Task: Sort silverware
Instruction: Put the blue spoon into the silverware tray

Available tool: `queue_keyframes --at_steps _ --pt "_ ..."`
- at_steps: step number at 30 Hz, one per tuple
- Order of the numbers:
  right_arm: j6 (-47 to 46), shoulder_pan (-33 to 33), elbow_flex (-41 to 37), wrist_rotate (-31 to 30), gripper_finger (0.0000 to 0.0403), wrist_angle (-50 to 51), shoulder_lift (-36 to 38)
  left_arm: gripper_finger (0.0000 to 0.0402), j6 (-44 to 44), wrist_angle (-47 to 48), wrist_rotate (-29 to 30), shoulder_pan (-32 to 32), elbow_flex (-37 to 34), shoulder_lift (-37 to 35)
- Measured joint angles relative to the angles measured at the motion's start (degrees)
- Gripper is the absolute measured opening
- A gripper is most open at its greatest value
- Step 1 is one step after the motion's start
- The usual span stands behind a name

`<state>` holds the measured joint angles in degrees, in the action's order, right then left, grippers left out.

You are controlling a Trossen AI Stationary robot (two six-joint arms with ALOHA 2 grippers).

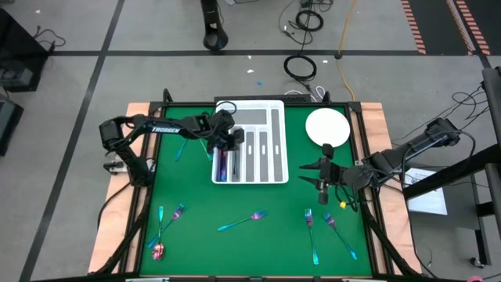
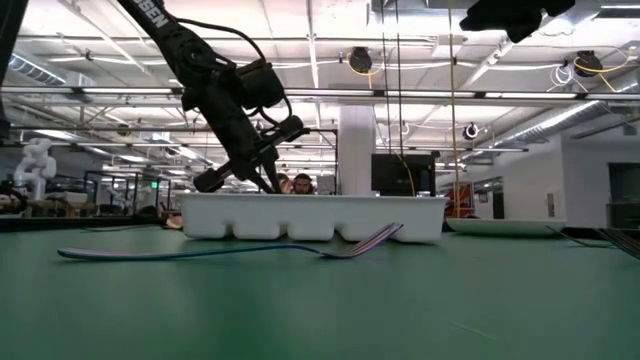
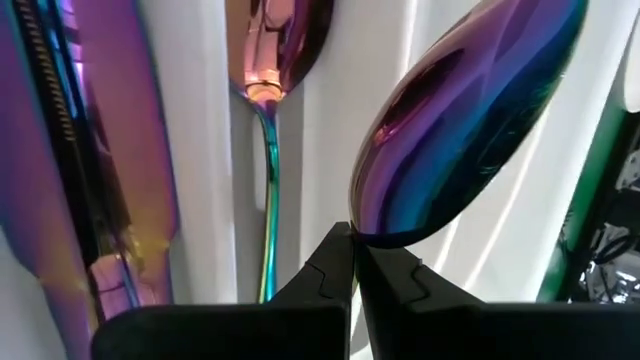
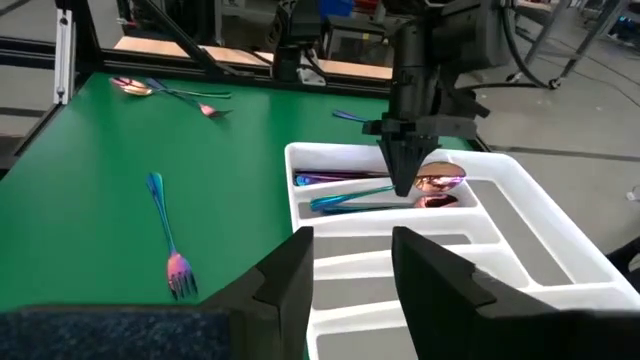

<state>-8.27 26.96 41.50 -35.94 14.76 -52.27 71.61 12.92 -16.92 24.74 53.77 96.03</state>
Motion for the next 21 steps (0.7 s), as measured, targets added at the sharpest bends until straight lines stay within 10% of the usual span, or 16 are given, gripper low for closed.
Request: queue_keyframes --at_steps 21 --pt "0.0 0.0 0.0 0.0 0.0126 0.0 0.0 0.005 -3.0 -1.7 2.3 0.1 0.0 0.0"
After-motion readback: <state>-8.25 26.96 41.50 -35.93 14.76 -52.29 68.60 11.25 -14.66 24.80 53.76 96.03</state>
